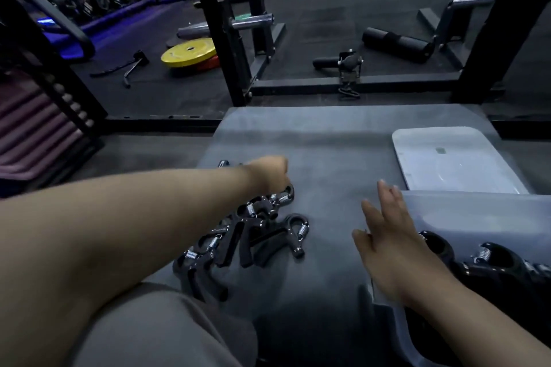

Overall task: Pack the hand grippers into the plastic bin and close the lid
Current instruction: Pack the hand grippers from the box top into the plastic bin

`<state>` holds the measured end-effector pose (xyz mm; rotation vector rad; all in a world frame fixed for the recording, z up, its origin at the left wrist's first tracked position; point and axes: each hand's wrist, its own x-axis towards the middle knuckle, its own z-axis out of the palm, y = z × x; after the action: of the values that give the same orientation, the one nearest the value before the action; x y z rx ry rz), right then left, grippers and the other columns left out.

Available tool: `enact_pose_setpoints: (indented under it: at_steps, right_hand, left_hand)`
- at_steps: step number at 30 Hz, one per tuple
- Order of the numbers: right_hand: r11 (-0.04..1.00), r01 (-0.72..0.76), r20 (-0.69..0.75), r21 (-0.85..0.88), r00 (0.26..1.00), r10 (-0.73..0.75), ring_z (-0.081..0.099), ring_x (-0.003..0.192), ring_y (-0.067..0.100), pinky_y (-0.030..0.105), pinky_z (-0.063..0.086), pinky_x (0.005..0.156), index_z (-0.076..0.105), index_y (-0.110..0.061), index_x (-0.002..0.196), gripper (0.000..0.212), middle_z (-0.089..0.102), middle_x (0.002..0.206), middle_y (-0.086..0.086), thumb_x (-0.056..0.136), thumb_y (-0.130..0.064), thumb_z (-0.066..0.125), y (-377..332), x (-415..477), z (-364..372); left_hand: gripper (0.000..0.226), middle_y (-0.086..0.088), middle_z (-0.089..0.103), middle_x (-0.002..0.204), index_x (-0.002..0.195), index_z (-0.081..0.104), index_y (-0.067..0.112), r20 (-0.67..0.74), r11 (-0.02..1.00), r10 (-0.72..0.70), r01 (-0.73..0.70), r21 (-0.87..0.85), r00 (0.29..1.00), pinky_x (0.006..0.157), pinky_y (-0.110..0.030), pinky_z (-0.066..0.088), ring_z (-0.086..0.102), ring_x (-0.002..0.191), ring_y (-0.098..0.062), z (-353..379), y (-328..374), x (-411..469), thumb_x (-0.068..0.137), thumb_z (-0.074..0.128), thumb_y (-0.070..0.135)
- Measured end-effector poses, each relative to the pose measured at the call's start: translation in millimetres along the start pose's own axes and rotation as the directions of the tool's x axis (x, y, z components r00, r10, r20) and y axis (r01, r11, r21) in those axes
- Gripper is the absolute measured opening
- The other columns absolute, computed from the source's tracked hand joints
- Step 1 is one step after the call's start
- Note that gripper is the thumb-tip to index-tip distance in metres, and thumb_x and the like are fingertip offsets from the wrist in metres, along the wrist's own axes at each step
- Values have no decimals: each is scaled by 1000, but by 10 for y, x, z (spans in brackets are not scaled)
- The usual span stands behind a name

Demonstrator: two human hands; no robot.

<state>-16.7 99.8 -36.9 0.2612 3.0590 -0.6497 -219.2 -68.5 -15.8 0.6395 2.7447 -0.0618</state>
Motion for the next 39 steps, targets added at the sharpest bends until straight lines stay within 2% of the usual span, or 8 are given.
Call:
enact_pose_setpoints:
  at_steps: [5,10,15,23,28,31,33,39]
  right_hand:
    - [996,15,-74,91,997,-8,-30,143,9,12,-20,102,33,-16,148,51,-24,160,-2,100,-31,40,25,52,111]
    - [989,41,-109,139,994,-26,-31,141,4,15,-13,108,41,-16,144,48,-20,161,-5,98,-28,47,80,38,154]
    - [987,72,-132,143,990,-53,-28,143,3,9,-16,104,46,-16,140,45,-17,162,-5,96,-25,51,127,16,197]
    - [983,89,-189,162,980,-58,-24,144,2,12,-11,108,54,-12,133,41,-10,163,-4,93,-20,57,139,29,262]
    - [978,103,-208,182,976,-64,-16,147,3,21,1,112,59,-9,127,39,-1,163,-1,89,-14,64,168,19,297]
    - [977,127,-257,174,963,-80,2,149,18,42,23,107,64,-8,115,32,17,161,13,83,-11,67,184,40,349]
    - [974,125,-268,187,961,-72,9,148,23,44,30,102,65,-10,110,34,23,159,14,78,-19,62,175,69,366]
    - [975,113,-294,191,954,-53,9,150,21,41,29,103,58,-14,116,38,19,161,9,79,-23,57,139,81,357]
  left_hand:
    - [61,-20,2,162,147,28,10,223,944,-169,92,317,960,115,-54,26,9,149,-40,580,-302,59,93,50,25]
    - [52,-17,33,143,136,34,14,253,963,-123,54,264,960,98,-52,45,52,122,-43,629,-372,183,90,49,31]
    - [87,-19,0,163,156,-7,14,262,921,-300,207,329,917,109,-55,36,33,140,-44,706,-568,219,96,46,45]
    - [97,-11,12,163,155,-18,29,303,991,-131,112,78,944,113,-48,34,32,143,-38,738,-518,304,88,53,33]
    - [85,-13,37,153,156,7,20,373,989,-137,147,2,917,104,-46,46,51,126,-32,522,-596,398,85,53,26]
    - [81,-8,38,150,151,24,20,266,953,-111,26,303,957,108,-48,40,42,136,-29,348,-791,570,81,64,27]
    - [69,-6,40,148,146,35,19,166,928,-19,-44,370,986,107,-47,40,39,137,-28,226,-847,725,84,65,22]
    - [50,-6,47,145,139,49,22,96,992,53,-63,110,994,111,-41,36,44,133,-30,713,-754,962,90,48,10]
